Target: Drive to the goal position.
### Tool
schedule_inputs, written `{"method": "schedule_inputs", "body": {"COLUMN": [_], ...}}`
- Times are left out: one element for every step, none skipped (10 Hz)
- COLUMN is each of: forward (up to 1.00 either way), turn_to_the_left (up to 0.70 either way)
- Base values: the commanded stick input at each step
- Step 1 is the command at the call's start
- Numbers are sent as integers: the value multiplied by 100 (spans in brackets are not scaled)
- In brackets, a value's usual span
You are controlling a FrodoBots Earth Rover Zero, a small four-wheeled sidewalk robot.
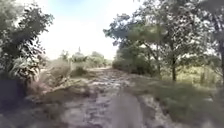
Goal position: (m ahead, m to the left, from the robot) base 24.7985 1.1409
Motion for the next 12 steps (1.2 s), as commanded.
{"method": "schedule_inputs", "body": {"forward": [70,70,70,70,70,70,70,70,70,70,70,70], "turn_to_the_left": [0,0,0,0,13,35,35,24,0,0,0,0]}}
